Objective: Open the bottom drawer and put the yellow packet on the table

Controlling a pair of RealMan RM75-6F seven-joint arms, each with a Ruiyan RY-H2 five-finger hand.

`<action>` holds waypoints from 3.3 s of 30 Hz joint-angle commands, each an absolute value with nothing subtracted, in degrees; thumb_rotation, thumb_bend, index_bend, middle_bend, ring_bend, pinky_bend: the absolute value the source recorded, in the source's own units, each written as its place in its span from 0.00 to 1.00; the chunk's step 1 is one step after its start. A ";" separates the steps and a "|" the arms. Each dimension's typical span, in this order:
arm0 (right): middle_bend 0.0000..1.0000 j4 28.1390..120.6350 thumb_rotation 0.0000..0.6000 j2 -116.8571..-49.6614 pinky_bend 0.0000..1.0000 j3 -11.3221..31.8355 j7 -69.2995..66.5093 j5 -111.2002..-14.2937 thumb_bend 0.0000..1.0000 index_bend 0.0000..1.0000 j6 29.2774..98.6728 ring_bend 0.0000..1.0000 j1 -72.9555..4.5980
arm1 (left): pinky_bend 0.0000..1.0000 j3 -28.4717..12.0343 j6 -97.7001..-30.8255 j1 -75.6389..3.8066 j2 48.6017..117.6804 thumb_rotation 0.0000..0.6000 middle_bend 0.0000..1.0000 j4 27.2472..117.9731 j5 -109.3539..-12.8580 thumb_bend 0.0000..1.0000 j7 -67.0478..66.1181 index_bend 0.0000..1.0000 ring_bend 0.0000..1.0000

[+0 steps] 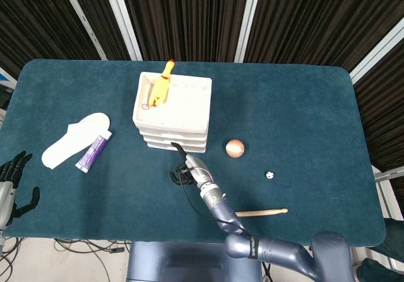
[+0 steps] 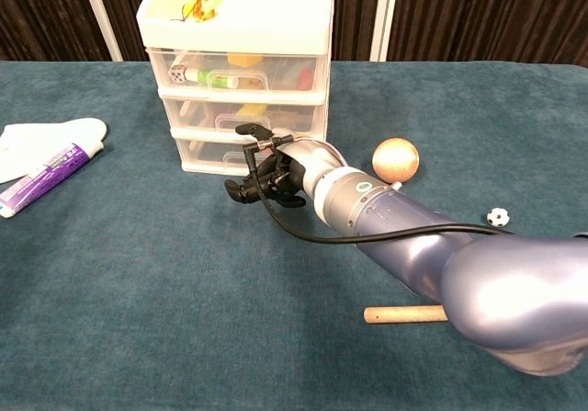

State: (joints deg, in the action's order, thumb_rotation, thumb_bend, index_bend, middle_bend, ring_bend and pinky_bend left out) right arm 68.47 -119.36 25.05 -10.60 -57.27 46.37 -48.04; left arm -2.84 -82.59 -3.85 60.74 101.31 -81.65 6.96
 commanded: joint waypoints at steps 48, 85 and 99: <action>0.90 62.49 1.00 -122.45 1.00 28.12 -11.45 -55.27 0.51 0.00 42.99 0.98 -53.55 | 0.00 -3.07 -82.45 -3.88 60.57 1.00 0.00 101.26 -81.15 0.51 7.46 0.02 0.00; 0.89 65.61 1.00 -120.99 1.00 25.41 -12.81 -57.27 0.51 0.00 41.43 0.98 -53.20 | 0.00 -3.03 -82.00 -3.96 60.45 1.00 0.00 101.32 -80.77 0.51 7.37 0.02 0.00; 0.89 69.37 1.00 -120.09 1.00 22.62 -12.35 -58.12 0.51 0.00 42.33 0.98 -51.02 | 0.00 -3.01 -81.90 -3.98 60.46 1.00 0.00 101.28 -80.69 0.51 7.35 0.02 0.00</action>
